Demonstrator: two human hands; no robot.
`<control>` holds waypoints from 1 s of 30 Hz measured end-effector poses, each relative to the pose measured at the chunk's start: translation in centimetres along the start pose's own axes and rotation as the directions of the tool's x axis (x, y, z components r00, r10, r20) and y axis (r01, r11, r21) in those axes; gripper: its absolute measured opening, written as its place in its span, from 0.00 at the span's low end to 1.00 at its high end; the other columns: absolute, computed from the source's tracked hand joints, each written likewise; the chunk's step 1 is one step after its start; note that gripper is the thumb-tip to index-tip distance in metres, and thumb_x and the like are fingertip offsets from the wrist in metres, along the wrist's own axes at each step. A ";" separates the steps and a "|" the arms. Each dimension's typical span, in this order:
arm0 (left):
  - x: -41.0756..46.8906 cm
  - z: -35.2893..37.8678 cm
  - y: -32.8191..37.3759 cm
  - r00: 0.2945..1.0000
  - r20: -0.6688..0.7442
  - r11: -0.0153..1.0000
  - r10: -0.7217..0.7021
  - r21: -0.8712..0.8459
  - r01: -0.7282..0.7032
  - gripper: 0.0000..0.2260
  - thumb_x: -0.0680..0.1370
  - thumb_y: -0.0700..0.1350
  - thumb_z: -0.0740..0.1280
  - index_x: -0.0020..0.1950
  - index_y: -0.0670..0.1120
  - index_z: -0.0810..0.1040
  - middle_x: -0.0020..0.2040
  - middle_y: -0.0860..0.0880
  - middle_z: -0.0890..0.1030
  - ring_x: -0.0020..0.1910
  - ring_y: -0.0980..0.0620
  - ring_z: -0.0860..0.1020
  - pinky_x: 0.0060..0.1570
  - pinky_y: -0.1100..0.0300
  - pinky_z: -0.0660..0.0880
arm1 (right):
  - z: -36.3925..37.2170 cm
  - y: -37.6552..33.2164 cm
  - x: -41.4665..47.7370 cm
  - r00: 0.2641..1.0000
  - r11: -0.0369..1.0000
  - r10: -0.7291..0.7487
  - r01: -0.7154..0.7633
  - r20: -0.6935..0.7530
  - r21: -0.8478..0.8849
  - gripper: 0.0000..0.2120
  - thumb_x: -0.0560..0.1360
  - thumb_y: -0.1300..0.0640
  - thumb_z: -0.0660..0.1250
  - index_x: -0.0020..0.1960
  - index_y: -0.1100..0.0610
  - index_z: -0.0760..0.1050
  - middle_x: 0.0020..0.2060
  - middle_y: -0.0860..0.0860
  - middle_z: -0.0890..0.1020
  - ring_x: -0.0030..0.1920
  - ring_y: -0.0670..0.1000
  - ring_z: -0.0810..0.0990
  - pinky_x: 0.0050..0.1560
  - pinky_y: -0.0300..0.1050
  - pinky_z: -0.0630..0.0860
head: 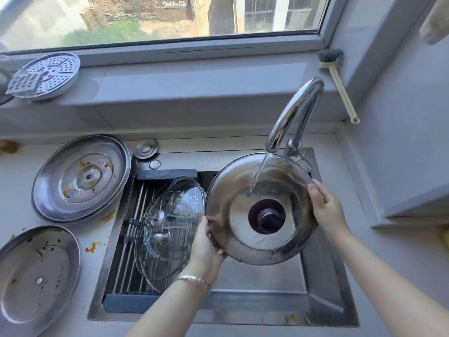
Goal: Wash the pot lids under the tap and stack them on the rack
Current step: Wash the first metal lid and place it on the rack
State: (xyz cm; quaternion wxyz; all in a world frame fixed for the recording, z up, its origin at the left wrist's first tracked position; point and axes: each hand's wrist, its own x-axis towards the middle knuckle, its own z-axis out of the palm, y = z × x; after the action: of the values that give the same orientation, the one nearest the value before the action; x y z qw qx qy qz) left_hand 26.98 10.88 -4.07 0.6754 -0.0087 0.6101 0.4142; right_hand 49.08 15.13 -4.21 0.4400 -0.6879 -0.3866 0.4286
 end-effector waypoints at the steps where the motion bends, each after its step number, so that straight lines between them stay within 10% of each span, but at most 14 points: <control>1: -0.3 -0.3 0.6 0.999 0.008 0.998 0.045 0.053 -0.046 0.22 0.80 0.56 0.55 0.65 0.42 0.73 0.64 0.41 0.76 0.63 0.42 0.74 0.58 0.48 0.72 | 0.5 1.0 0.0 0.998 0.998 0.062 -0.062 0.010 -0.002 0.10 0.81 0.53 0.56 0.56 0.52 0.74 0.50 0.47 0.77 0.53 0.47 0.73 0.50 0.32 0.69; 6: -1.8 -0.7 2.4 0.947 0.171 0.888 0.271 0.334 -0.315 0.17 0.78 0.48 0.63 0.53 0.33 0.75 0.50 0.33 0.80 0.48 0.40 0.80 0.54 0.47 0.74 | 3.5 4.9 -1.0 0.774 0.765 0.607 -0.630 0.180 0.135 0.17 0.81 0.45 0.52 0.57 0.55 0.70 0.46 0.56 0.78 0.50 0.57 0.77 0.60 0.55 0.73; 10: -2.8 0.8 2.2 0.906 0.245 0.751 0.344 0.508 -0.422 0.17 0.73 0.54 0.68 0.47 0.39 0.74 0.41 0.40 0.78 0.41 0.46 0.76 0.48 0.45 0.74 | 3.6 4.6 -1.8 0.636 0.681 0.724 -0.721 0.267 -0.131 0.29 0.79 0.40 0.51 0.67 0.63 0.66 0.60 0.64 0.75 0.58 0.65 0.75 0.59 0.56 0.73; 16: -3.5 3.6 -1.7 0.779 0.557 0.063 0.287 0.801 -0.596 0.12 0.77 0.50 0.64 0.37 0.46 0.67 0.35 0.48 0.74 0.35 0.49 0.71 0.35 0.57 0.63 | 0.6 -2.4 -0.4 0.629 0.740 0.666 -0.627 0.401 -0.245 0.32 0.72 0.30 0.54 0.58 0.57 0.66 0.51 0.64 0.79 0.44 0.62 0.82 0.39 0.49 0.79; 21: -3.8 4.9 -3.3 0.670 0.730 -0.231 0.135 0.681 -0.695 0.11 0.79 0.52 0.61 0.47 0.44 0.70 0.48 0.43 0.80 0.48 0.42 0.76 0.41 0.55 0.66 | -0.6 -2.3 -1.0 0.698 0.754 0.653 -0.566 0.293 -0.332 0.03 0.75 0.68 0.58 0.46 0.68 0.69 0.32 0.62 0.76 0.22 0.57 0.79 0.22 0.46 0.77; 27: -2.1 1.8 -2.2 0.688 0.571 -0.011 0.449 0.773 -0.634 0.16 0.80 0.52 0.57 0.63 0.45 0.71 0.65 0.47 0.73 0.68 0.50 0.68 0.67 0.53 0.64 | -3.3 2.8 -2.9 0.692 0.702 0.697 -0.712 0.188 0.017 0.13 0.62 0.75 0.51 0.38 0.61 0.65 0.19 0.54 0.74 0.17 0.51 0.74 0.20 0.41 0.75; 30: -1.1 0.9 -1.0 0.882 0.231 0.432 0.411 0.802 -0.412 0.24 0.80 0.53 0.57 0.73 0.44 0.58 0.74 0.45 0.61 0.73 0.48 0.60 0.72 0.50 0.58 | -3.3 5.7 -4.4 0.641 0.602 0.733 -0.767 0.227 0.223 0.20 0.57 0.72 0.52 0.46 0.68 0.72 0.24 0.56 0.79 0.23 0.55 0.77 0.23 0.42 0.76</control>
State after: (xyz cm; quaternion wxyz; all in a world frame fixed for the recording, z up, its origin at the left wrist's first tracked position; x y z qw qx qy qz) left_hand 28.38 10.09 -3.36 0.4752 0.4613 0.7145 0.2254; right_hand 51.54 8.42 -7.64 0.2952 -0.6863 -0.0163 0.6645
